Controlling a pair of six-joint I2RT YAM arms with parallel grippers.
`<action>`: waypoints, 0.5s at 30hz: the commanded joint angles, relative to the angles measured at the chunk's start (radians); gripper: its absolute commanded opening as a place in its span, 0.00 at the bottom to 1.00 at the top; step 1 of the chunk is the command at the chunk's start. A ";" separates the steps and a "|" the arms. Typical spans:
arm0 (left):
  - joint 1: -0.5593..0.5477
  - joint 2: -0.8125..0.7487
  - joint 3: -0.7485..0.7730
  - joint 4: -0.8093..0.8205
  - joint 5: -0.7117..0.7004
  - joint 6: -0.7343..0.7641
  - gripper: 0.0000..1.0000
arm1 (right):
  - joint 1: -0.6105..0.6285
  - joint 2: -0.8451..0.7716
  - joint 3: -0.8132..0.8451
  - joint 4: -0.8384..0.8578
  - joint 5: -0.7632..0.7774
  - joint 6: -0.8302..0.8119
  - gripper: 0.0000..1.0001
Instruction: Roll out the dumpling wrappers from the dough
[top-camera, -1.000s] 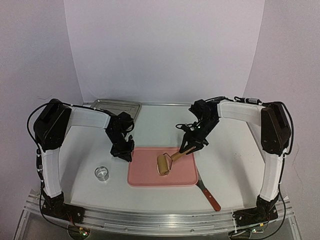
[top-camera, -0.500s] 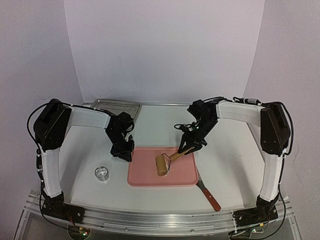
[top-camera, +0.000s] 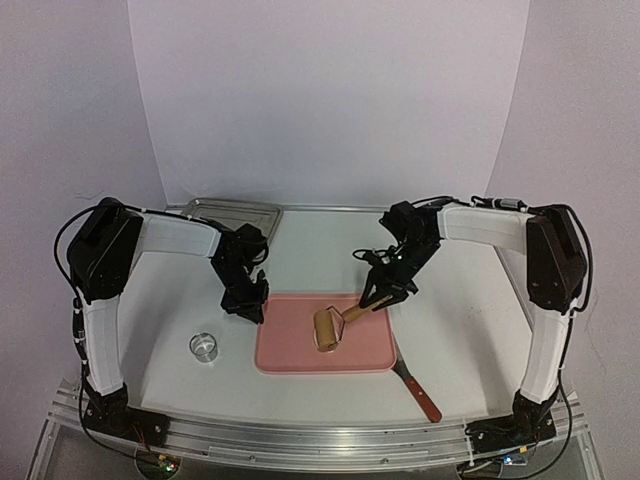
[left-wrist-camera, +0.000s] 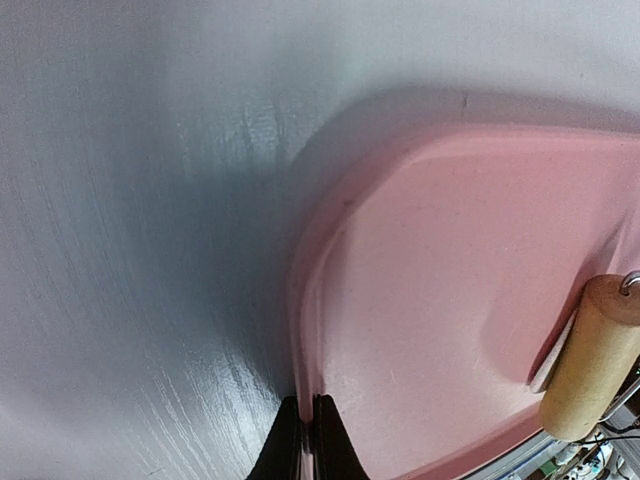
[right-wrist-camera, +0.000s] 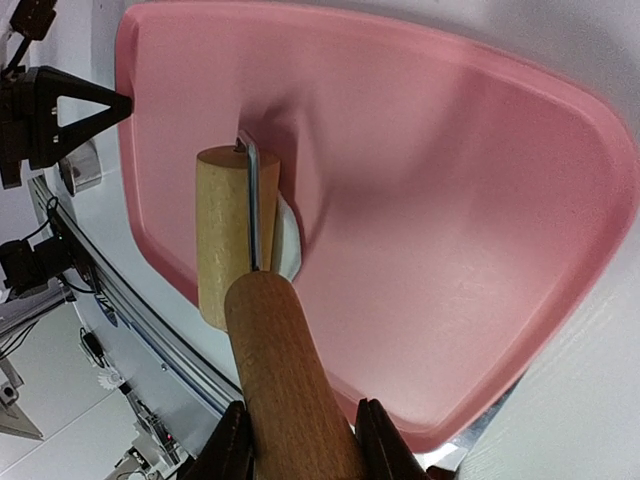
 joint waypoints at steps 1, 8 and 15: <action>0.002 -0.024 -0.004 0.013 -0.056 0.053 0.00 | -0.009 0.124 -0.119 -0.275 0.552 -0.002 0.00; 0.002 -0.026 -0.001 0.011 -0.056 0.053 0.00 | 0.058 0.158 -0.094 -0.274 0.530 0.031 0.00; 0.002 -0.030 -0.008 0.014 -0.055 0.053 0.00 | -0.033 0.073 -0.192 -0.279 0.573 -0.017 0.00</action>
